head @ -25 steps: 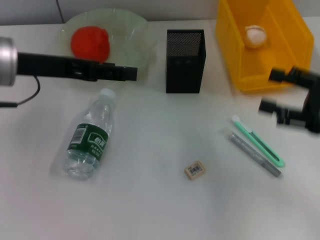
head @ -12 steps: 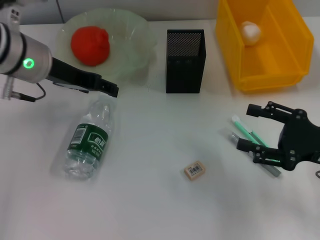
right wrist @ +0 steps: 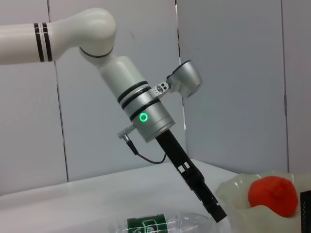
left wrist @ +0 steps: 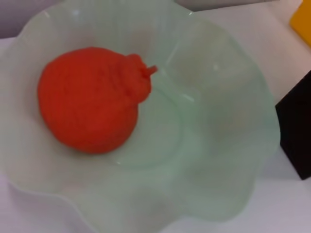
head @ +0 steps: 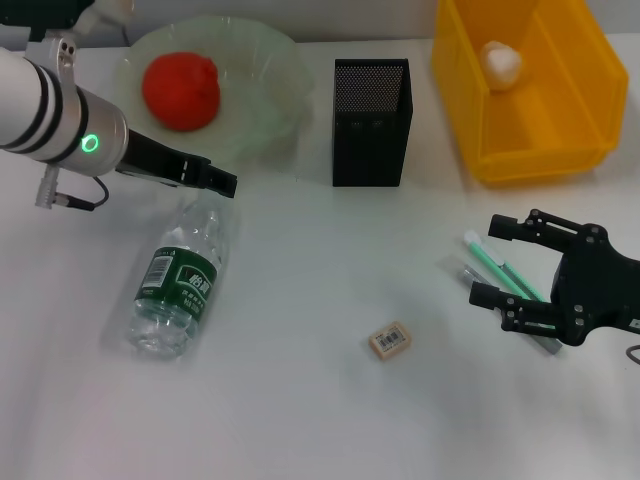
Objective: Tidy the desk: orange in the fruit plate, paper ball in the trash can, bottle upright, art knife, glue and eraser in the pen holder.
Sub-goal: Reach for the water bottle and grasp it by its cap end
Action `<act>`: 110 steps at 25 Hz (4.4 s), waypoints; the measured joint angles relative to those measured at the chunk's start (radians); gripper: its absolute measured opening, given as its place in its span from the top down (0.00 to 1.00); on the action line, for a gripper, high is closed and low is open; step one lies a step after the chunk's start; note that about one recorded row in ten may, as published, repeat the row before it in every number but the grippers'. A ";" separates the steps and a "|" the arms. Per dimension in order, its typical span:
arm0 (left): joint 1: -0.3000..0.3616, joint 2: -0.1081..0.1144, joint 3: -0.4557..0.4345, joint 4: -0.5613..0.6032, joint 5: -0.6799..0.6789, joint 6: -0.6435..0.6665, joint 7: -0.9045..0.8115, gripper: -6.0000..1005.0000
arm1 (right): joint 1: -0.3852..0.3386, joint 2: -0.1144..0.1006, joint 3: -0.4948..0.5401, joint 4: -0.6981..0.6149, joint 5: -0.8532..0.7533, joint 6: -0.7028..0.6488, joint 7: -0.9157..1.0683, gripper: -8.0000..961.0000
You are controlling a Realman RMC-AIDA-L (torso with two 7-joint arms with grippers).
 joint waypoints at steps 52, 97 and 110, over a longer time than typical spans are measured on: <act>0.335 0.011 -0.318 -0.177 -0.952 0.261 1.084 0.56 | 0.021 0.040 0.106 0.056 0.015 0.024 0.002 0.18; 0.224 0.011 -0.293 -0.481 -1.118 0.229 1.658 0.70 | 0.088 0.041 0.168 0.187 0.054 0.085 -0.014 0.18; 0.080 0.004 -0.179 -0.128 -0.703 0.182 1.171 0.21 | 0.028 0.041 0.198 0.187 0.054 0.085 -0.055 0.18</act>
